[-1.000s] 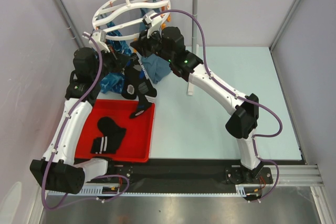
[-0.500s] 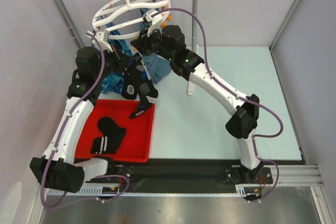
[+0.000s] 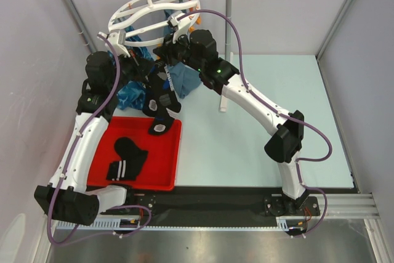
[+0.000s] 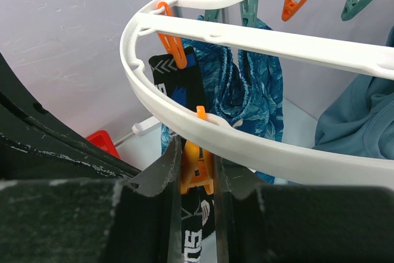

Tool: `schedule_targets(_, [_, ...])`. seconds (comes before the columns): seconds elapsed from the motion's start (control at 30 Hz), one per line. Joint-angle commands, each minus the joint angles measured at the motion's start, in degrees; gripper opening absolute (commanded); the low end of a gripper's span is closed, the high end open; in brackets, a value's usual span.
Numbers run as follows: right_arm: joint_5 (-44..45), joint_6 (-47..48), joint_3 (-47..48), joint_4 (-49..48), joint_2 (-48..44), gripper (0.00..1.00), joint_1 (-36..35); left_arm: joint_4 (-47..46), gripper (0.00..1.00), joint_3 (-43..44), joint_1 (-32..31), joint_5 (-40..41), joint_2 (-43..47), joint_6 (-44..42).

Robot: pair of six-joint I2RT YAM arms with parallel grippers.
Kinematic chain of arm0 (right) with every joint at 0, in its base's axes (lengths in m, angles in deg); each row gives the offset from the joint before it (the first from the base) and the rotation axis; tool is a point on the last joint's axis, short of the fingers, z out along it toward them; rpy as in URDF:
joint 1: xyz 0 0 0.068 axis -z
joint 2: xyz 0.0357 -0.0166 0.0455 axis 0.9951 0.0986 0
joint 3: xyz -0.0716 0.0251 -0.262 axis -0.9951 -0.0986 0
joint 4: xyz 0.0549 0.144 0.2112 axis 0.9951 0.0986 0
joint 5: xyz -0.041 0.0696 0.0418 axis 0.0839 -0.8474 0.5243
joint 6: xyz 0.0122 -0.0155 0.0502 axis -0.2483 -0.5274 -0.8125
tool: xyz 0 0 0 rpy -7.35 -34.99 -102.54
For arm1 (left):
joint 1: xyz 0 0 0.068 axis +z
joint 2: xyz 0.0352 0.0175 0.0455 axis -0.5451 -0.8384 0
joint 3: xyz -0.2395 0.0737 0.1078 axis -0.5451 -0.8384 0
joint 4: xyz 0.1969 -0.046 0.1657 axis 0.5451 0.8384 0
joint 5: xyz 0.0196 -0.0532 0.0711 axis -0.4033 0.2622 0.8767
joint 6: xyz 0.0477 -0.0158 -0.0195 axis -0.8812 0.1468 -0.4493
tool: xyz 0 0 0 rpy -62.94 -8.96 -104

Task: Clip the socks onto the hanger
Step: Clamp the sock onto the hanger.

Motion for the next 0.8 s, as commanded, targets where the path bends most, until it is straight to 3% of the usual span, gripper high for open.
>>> schedule_targets(0.0, [-0.58, 0.76, 0.47, 0.11, -1.65, 0.00, -0.85, -2.33, 0.00, 2.84, -0.37, 0.00, 0.07, -0.64])
schedule_targets(0.77, [-0.58, 0.76, 0.30, -0.33, -2.44, 0.00, -0.85, 0.66, 0.00, 8.39, -0.37, 1.93, -3.63, -3.37])
